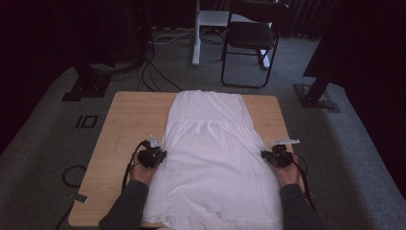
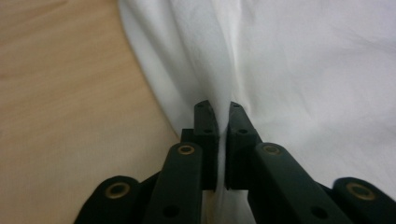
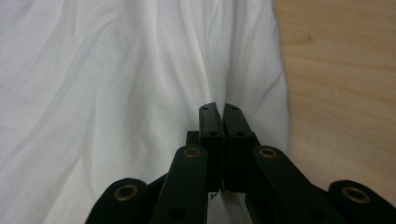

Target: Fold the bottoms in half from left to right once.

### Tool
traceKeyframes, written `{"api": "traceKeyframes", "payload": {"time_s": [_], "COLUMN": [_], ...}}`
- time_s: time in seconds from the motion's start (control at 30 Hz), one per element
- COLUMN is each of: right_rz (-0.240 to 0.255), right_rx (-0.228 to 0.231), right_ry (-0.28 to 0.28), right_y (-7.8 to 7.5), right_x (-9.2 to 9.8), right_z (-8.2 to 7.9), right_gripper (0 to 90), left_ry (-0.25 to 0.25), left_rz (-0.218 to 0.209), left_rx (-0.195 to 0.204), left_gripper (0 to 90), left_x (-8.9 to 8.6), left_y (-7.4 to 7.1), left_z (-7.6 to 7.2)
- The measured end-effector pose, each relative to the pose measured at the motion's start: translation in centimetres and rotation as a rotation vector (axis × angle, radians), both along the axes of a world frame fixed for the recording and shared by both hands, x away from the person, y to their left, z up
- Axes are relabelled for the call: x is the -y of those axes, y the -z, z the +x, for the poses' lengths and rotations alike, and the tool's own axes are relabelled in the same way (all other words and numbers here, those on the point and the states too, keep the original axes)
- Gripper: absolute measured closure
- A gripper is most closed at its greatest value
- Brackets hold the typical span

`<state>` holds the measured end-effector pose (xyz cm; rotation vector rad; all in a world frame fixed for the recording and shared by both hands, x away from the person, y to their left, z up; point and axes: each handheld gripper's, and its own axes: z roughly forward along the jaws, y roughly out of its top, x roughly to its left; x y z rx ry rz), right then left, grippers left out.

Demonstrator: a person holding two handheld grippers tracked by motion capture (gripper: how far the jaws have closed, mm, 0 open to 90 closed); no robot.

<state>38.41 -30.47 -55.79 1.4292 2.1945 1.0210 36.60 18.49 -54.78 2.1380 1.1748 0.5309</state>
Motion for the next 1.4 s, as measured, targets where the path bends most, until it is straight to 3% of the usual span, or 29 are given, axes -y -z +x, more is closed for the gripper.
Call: {"api": "traceKeyframes", "payload": {"time_s": [0.17,0.43,0.5,0.57,0.67,0.77,0.83,0.9,1.0,1.07,1.23,1.33,1.4], "right_rz": [-0.029,0.05,0.086,0.095,0.068,0.026,0.016,0.037,0.092,0.082,0.072,0.038,0.049], "right_rx": [0.0,-0.023,-0.03,-0.037,-0.045,-0.067,-0.059,-0.011,0.067,0.091,0.039,-0.005,-0.046], "right_ry": [-0.013,-0.02,-0.007,-0.003,-0.006,-0.023,-0.047,-0.028,-0.036,-0.028,-0.069,-0.072,-0.055], "right_y": [0.0,0.5,0.7,0.8,0.6,0.2,-0.2,-1.2,-3.3,-4.2,-3.9,-2.9,-2.2], "right_x": [0.4,1.8,2.1,2.4,2.3,2.2,2.1,2.0,1.6,0.7,-2.3,-3.7,-4.1], "right_z": [-3.2,-10.3,-11.7,-12.8,-14.0,-14.6,-14.4,-13.6,-11.2,-8.3,-2.0,0.5,1.4], "right_gripper": [88.0,87.5,87.5,87.6,87.6,85.1,64.9,51.0,47.1,50.5,48.6,46.8,47.6], "left_ry": [0.032,0.091,0.094,0.109,0.138,0.156,0.14,0.108,0.088,0.078,0.086,0.097,0.105], "left_rz": [-0.01,-0.021,-0.027,-0.005,0.02,0.009,-0.025,-0.068,-0.086,-0.079,-0.09,-0.08,-0.074], "left_rx": [0.008,-0.016,-0.019,-0.015,-0.018,-0.02,0.008,0.03,0.082,0.106,0.09,0.065,0.057], "left_gripper": [87.0,86.6,86.6,86.7,86.7,84.9,69.4,58.7,54.8,53.4,51.6,50.1,49.5], "left_x": [-0.7,-1.3,-1.2,-0.9,-0.5,-0.6,-0.8,-1.1,-1.2,-0.8,0.5,1.4,1.9], "left_y": [0.3,0.4,0.5,0.5,0.4,0.2,0.0,-0.6,-1.8,-2.5,-2.9,-2.3,-1.9], "left_z": [-4.5,-10.4,-11.5,-12.5,-13.6,-14.0,-13.7,-12.8,-10.9,-9.2,-5.2,-4.0,-3.7]}}
